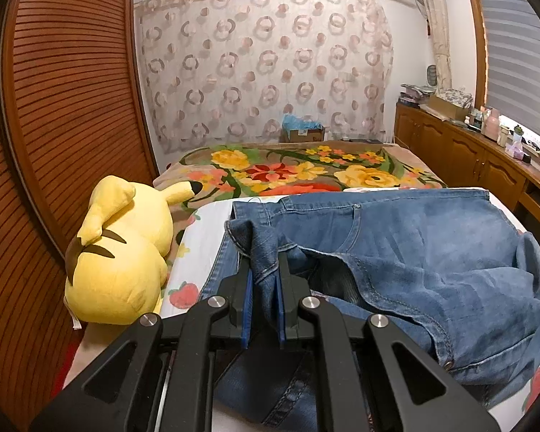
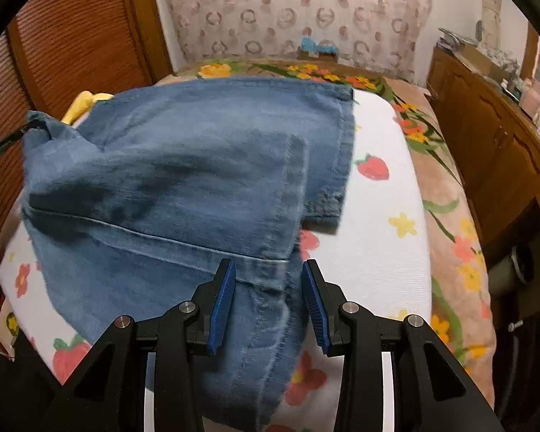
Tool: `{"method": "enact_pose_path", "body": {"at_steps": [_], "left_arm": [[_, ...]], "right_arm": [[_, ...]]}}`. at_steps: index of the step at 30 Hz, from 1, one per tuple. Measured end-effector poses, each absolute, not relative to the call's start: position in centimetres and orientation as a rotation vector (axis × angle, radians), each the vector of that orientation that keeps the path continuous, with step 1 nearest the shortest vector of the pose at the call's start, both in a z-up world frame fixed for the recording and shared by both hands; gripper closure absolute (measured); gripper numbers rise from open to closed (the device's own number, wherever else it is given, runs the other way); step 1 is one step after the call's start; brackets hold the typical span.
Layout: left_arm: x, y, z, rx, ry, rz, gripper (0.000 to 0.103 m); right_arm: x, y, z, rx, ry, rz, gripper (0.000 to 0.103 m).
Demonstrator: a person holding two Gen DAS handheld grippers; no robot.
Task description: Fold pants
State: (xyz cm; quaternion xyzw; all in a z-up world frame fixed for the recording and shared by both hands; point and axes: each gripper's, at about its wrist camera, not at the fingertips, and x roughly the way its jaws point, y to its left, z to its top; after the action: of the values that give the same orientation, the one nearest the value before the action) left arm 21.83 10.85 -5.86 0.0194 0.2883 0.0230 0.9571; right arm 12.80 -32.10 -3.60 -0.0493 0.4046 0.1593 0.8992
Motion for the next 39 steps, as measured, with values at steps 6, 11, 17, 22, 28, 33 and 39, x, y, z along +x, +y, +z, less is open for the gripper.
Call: {"method": "enact_pose_path", "body": {"at_steps": [6,11,17,22,28,33,39], "left_arm": [[21.8,11.1,-5.9,0.039,0.587,0.046,0.091],[21.8,11.3,-6.2,0.038,0.591,0.046,0.091],[21.8,11.7,-6.6,0.032,0.595,0.043,0.091],[21.5,11.9,-7.1,0.03,0.581,0.056,0.091],[20.9,12.6,-4.6,0.008,0.499,0.081,0.091],[21.5,13.6,-2.0,-0.018,0.448,0.09,0.091],[23.3,13.8,0.0,-0.021,0.425,0.094,0.091]], "right_arm": [[12.7,-31.0,-3.9,-0.124,0.839,0.352,0.066],[12.3,-31.2,-4.0,-0.128,0.843,0.349,0.073],[12.4,-31.7,-4.6,-0.111,0.875,0.34,0.087],[11.7,-31.8,-3.5,-0.113,0.825,0.367,0.1],[11.2,-34.9,1.0,-0.054,0.675,0.317,0.101],[11.4,-37.1,5.2,-0.048,0.573,0.277,0.101],[12.0,-37.6,8.5,-0.038,0.467,0.286,0.102]]}}
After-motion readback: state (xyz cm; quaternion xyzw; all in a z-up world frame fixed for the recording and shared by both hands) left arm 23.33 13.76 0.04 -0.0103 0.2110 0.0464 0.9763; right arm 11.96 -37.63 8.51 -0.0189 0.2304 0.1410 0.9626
